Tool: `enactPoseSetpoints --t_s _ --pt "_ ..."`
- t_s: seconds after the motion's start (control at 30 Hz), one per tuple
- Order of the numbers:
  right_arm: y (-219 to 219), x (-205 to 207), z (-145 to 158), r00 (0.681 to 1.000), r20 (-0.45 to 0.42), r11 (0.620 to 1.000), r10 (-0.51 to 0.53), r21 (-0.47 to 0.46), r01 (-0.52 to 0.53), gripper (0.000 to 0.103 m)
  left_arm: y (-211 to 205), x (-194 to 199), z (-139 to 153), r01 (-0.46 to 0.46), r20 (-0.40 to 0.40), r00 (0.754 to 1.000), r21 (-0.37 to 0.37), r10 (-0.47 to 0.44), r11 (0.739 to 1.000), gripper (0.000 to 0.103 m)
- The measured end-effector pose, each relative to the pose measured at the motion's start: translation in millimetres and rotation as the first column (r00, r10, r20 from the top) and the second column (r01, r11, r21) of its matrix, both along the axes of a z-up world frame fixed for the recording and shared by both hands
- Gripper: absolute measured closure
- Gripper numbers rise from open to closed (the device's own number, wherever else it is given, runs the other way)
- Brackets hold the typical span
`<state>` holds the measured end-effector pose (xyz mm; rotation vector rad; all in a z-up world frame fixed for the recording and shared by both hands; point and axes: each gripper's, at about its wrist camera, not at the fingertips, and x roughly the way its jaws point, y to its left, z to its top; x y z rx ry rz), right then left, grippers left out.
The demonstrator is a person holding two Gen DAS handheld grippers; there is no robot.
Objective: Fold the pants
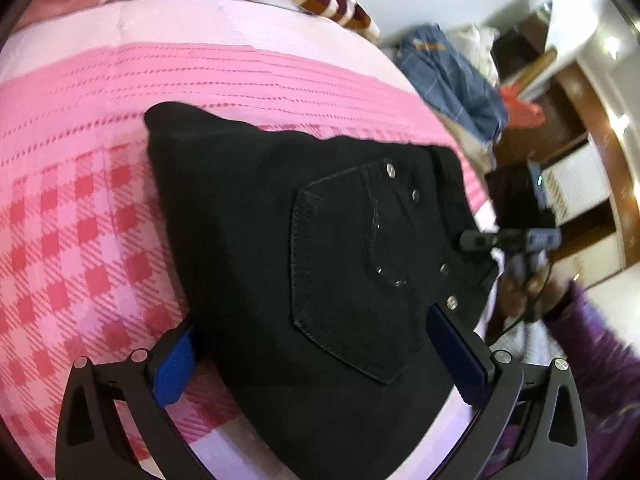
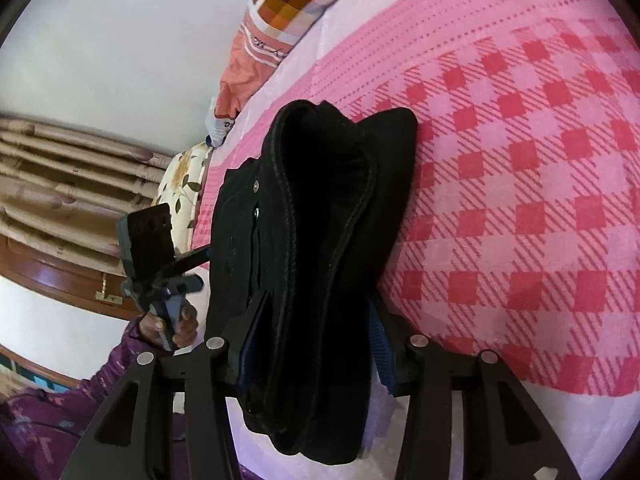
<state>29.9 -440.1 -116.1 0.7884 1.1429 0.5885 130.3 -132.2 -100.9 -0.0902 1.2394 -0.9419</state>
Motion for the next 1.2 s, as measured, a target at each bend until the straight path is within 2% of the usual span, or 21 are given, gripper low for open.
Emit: enactPoseSetpoints --t_s 0.1,0.2,0.27,0.33,0.4,0.47,0.5,0.57,0.63,0.73,0.8,1.0,1.2 --pt "1 3 -1 1.0 -0.027 1.0 -0.005 0.003 0.005 0.06 -6 -8 -1 0.014 0.05 0.999 0.033 -0.016 0.999 0.0" --pt "6 1 3 1.0 0.022 0.998 0.019 -0.052 -0.018 0.062 -14 -13 -1 0.032 0.083 0.996 0.088 -0.039 0.996 0.0" --pt "8 2 2 0.999 0.034 0.999 0.012 -0.051 -0.01 0.067 -16 -13 -2 0.02 0.073 0.997 0.115 -0.029 0.993 0.0" --pt "11 0 3 0.998 0.058 0.998 0.007 -0.061 -0.003 0.071 -13 -10 -1 -0.01 0.051 0.999 0.112 0.004 0.994 0.001" --pt "13 0 5 0.997 0.073 0.998 0.002 -0.07 0.003 0.074 -11 -9 -1 -0.026 0.039 0.999 0.071 0.023 0.997 0.002" --pt "14 -1 7 0.997 0.08 0.998 -0.015 -0.064 0.02 0.075 -9 -7 3 -0.066 0.036 0.997 0.037 0.064 0.997 0.014" --pt "15 -1 9 0.996 0.084 0.998 -0.028 -0.047 0.032 0.076 -6 -6 6 -0.084 0.04 0.996 0.029 0.083 0.996 0.029" --pt "17 -2 11 0.994 0.1 0.999 -0.052 0.006 0.052 0.076 4 -2 13 -0.137 0.024 0.99 -0.024 0.137 0.99 0.042" --pt "21 -3 13 0.992 0.107 0.997 -0.07 0.024 0.068 0.077 10 1 15 -0.162 0.033 0.986 -0.032 0.163 0.986 0.059" --pt "24 -5 16 0.987 0.122 0.991 -0.108 0.09 0.097 0.077 19 3 13 -0.188 0.019 0.982 -0.054 0.189 0.981 0.066" --pt "27 -5 18 0.985 0.134 0.991 -0.11 0.097 0.097 0.077 22 3 19 -0.194 0.027 0.98 -0.072 0.196 0.978 0.07" --pt "47 1 24 0.985 0.139 0.991 -0.105 0.103 0.091 0.076 26 2 33 -0.189 0.101 0.976 -0.051 0.193 0.981 0.071" --pt "43 -7 18 0.985 0.125 0.988 -0.12 0.107 0.107 0.077 35 -1 27 -0.198 0.1 0.975 -0.03 0.2 0.98 0.073"
